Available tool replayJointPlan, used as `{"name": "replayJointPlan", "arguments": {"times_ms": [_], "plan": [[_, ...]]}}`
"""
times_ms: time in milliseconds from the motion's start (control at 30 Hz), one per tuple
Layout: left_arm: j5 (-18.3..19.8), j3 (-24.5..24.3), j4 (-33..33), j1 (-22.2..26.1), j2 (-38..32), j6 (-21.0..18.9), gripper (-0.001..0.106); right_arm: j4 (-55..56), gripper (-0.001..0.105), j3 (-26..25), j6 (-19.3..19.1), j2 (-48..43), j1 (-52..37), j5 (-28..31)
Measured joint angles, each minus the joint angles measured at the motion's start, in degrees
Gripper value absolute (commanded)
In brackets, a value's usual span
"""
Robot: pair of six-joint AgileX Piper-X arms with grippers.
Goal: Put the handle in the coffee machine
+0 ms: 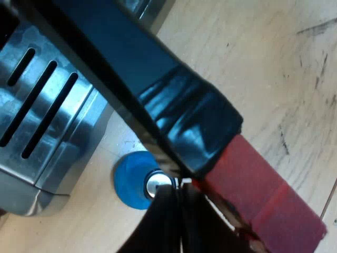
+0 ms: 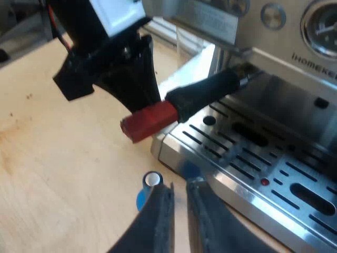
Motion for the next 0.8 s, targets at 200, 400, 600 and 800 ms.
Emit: {"name": "replayJointPlan", "arguments": {"times_ms": [200, 400, 600, 800], "plan": [[-3.7, 0.0, -1.0, -1.3, -1.5, -6.2, 0.001, 0.3, 0.011, 0.0, 0.0, 0.0, 0.0, 0.0], [-6.2, 3.5, -5.5, -2.3, -4.9, -14.5, 0.001, 0.3, 0.011, 0.0, 0.0, 0.0, 0.0, 0.0], [-6.7, 9.5, -12.1, -2.7, -9.9, -18.2, 0.001, 0.3, 0.011, 0.0, 0.0, 0.0, 0.0, 0.0], [-6.6, 10.0, -12.2, -2.7, -10.5, -19.9, 0.001, 0.3, 0.011, 0.0, 0.0, 0.0, 0.0, 0.0]]}}
